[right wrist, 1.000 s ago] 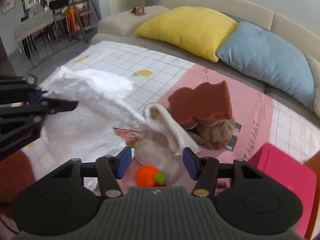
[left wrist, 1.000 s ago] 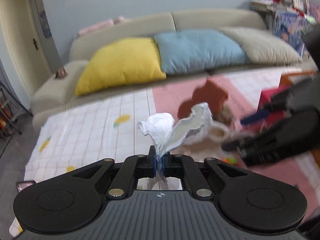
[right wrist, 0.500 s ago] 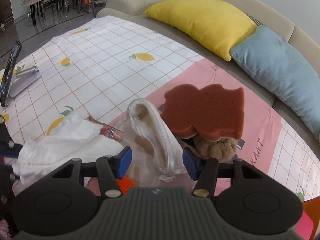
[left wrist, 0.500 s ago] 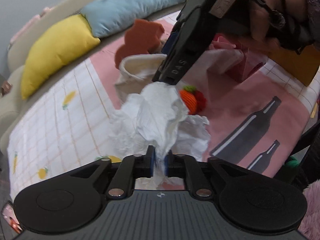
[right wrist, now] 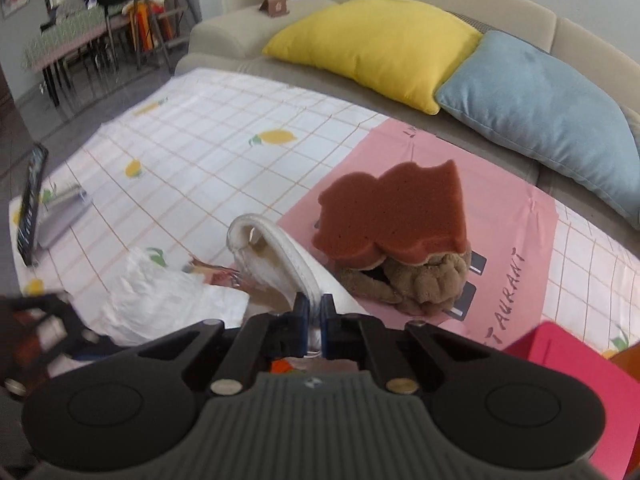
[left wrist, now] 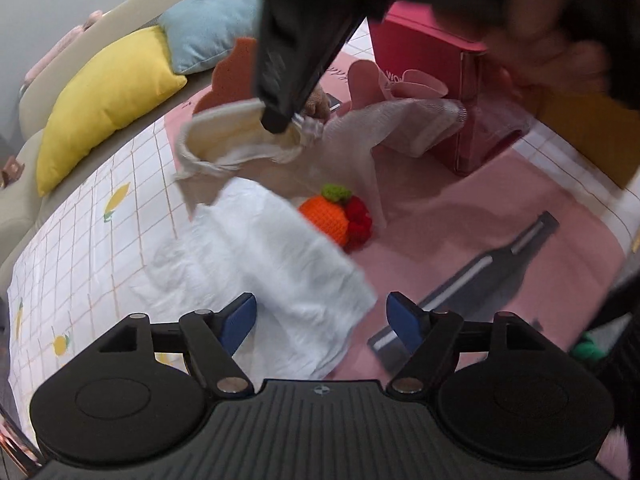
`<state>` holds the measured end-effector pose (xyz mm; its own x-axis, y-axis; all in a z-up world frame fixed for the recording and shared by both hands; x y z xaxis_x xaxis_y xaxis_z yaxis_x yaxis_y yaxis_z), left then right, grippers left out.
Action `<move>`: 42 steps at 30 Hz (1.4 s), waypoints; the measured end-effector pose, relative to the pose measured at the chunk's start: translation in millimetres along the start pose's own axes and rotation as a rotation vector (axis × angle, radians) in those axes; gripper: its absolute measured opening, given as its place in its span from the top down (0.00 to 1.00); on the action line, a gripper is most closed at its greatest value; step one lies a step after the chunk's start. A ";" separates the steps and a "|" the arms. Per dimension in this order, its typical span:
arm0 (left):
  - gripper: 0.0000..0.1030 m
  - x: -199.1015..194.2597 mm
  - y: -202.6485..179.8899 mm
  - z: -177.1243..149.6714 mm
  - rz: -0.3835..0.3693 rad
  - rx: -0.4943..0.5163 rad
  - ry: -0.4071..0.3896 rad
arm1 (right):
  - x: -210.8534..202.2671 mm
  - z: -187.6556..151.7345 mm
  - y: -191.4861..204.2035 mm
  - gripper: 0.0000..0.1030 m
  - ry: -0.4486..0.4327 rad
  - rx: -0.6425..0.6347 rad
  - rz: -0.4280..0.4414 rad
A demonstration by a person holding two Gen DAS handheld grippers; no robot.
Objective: Organize soft objects
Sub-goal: 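Carry the cloth and beige bag into the white box and open both tools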
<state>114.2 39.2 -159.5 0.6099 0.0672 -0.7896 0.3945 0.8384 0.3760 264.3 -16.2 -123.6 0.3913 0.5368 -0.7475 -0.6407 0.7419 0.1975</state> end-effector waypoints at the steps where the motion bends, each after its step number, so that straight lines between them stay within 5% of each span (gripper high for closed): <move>1: 0.15 4.7 -4.5 2.0 0.024 -0.005 0.011 | -5.5 -1.5 0.3 0.97 -0.010 0.014 0.006; 4: 0.16 12.8 -18.5 3.8 0.112 0.053 0.017 | -18.7 -7.9 1.4 0.97 -0.029 0.038 0.009; 7: 0.36 16.4 -24.0 2.4 0.179 0.095 0.021 | -26.7 -17.3 -1.3 0.97 -0.034 0.069 0.003; 9: 0.46 13.4 -18.9 1.9 0.169 0.072 0.016 | -31.5 -22.4 -3.4 0.98 -0.041 0.095 0.000; 11: 0.66 10.5 -11.4 1.5 0.167 0.035 0.012 | -38.6 -26.8 -6.0 0.98 -0.057 0.121 0.002; 14: 0.80 5.2 -3.6 0.5 0.162 -0.012 0.004 | -49.3 -30.3 -6.8 0.98 -0.086 0.149 -0.001; 24: 0.84 -46.9 21.8 12.4 0.195 -0.177 -0.113 | -102.1 -32.3 -5.3 0.98 -0.220 0.196 -0.021; 42: 0.84 -132.5 -11.9 57.3 0.202 -0.152 -0.324 | -216.8 -69.8 0.1 0.98 -0.456 0.223 -0.112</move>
<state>68.1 -10.7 -31.5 0.8589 0.0851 -0.5051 0.1537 0.8978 0.4126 133.3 -160.6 -5.8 0.7292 0.5325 -0.4298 -0.4411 0.8460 0.2996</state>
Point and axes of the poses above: each gripper's, at about its wrist camera, not at the fingertips, and x roughly the way its jaws point, y to its left, z to its top, the point moved 1 cm from there along x, roughly the way its jaws point, and after that the axes turned 7 degrees about z, right-handed, at the moved point
